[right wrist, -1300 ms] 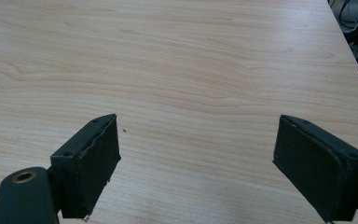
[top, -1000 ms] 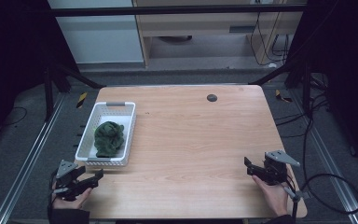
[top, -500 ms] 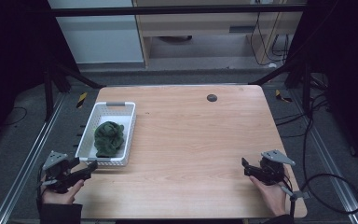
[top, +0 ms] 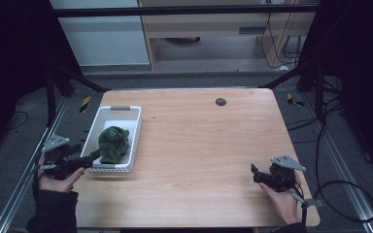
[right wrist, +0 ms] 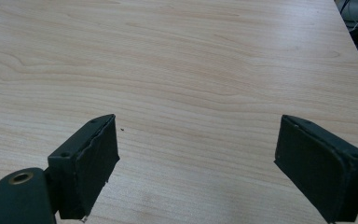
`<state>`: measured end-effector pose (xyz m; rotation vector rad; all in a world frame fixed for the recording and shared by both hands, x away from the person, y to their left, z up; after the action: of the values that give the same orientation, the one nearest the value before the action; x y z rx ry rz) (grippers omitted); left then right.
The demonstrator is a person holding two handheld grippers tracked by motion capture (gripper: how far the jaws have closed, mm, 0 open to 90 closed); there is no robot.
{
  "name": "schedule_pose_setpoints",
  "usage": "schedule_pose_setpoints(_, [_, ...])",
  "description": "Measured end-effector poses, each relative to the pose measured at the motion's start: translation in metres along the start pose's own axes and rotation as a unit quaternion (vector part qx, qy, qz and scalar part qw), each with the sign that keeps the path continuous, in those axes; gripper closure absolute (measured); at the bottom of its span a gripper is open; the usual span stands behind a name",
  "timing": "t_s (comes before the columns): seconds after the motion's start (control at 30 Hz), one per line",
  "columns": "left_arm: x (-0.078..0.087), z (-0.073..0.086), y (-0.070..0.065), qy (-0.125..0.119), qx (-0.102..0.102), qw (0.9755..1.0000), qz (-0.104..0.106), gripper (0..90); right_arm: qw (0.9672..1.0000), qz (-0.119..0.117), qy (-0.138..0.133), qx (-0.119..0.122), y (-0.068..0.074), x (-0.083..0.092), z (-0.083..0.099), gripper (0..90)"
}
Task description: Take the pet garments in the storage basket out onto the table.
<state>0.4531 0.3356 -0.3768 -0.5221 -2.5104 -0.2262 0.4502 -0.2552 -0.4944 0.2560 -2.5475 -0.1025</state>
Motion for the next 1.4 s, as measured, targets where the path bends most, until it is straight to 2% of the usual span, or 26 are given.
schedule_pose_setpoints(0.13, [-0.004, -0.013, 0.003, 0.006, -0.015, 0.9999, 0.004, 21.4, 1.0000, 0.000, 0.003, 0.000, 0.000, -0.001, 0.000, 12.9])
schedule_pose_setpoints(0.3, [-0.013, -0.029, 0.007, 0.028, -0.038, 0.9989, 0.006, 21.1, 1.0000, 0.002, 0.005, 0.005, 0.001, -0.002, 0.001, 12.6])
schedule_pose_setpoints(0.4, [-0.016, -0.035, 0.008, 0.032, -0.042, 0.9986, 0.007, 21.0, 1.0000, 0.002, 0.004, 0.006, 0.000, -0.002, 0.001, 12.6])
schedule_pose_setpoints(0.43, [-0.020, -0.040, 0.009, 0.038, -0.052, 0.9979, 0.003, 20.9, 1.0000, 0.004, 0.006, 0.005, 0.000, -0.002, 0.001, 12.6])
schedule_pose_setpoints(0.53, [-0.023, -0.044, 0.009, 0.045, -0.054, 0.9975, 0.006, 20.8, 0.9999, 0.004, 0.008, 0.007, 0.000, -0.003, 0.001, 12.6])
schedule_pose_setpoints(0.63, [-0.034, -0.054, 0.011, 0.061, -0.066, 0.9959, 0.008, 20.5, 0.9999, 0.003, 0.009, 0.006, 0.000, -0.003, 0.001, 12.5])
schedule_pose_setpoints(0.8, [-0.043, -0.062, 0.014, 0.077, -0.070, 0.9944, 0.014, 20.2, 0.9999, 0.003, 0.011, 0.007, 0.000, -0.003, 0.001, 12.4])
schedule_pose_setpoints(0.83, [-0.046, -0.065, 0.014, 0.087, -0.075, 0.9933, 0.011, 20.2, 0.9999, 0.003, 0.011, 0.008, 0.000, -0.004, 0.001, 12.4])
schedule_pose_setpoints(0.97, [-0.053, -0.070, 0.014, 0.098, -0.082, 0.9917, 0.011, 19.9, 0.9999, 0.003, 0.013, 0.008, 0.000, -0.004, 0.002, 12.2])
schedule_pose_setpoints(1.13, [-0.061, -0.073, 0.016, 0.109, -0.082, 0.9905, 0.013, 19.3, 0.9999, 0.002, 0.014, 0.009, 0.000, -0.004, 0.002, 12.2])
schedule_pose_setpoints(1.4, [-0.075, -0.077, 0.019, 0.134, -0.088, 0.9870, 0.015, 18.4, 0.9998, 0.004, 0.017, 0.009, 0.000, -0.004, 0.002, 12.1])
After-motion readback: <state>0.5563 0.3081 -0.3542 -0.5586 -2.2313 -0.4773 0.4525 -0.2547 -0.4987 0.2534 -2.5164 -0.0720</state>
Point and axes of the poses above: each handheld gripper's, and its own axes: x roughly backward along the jaws, z roughly out of its underside, y roughly to its left, the point moved 2 cm from there along -x, roughly forward along the jaws, and after that the axes turned 8 degrees about -x, right-handed, at the moved point
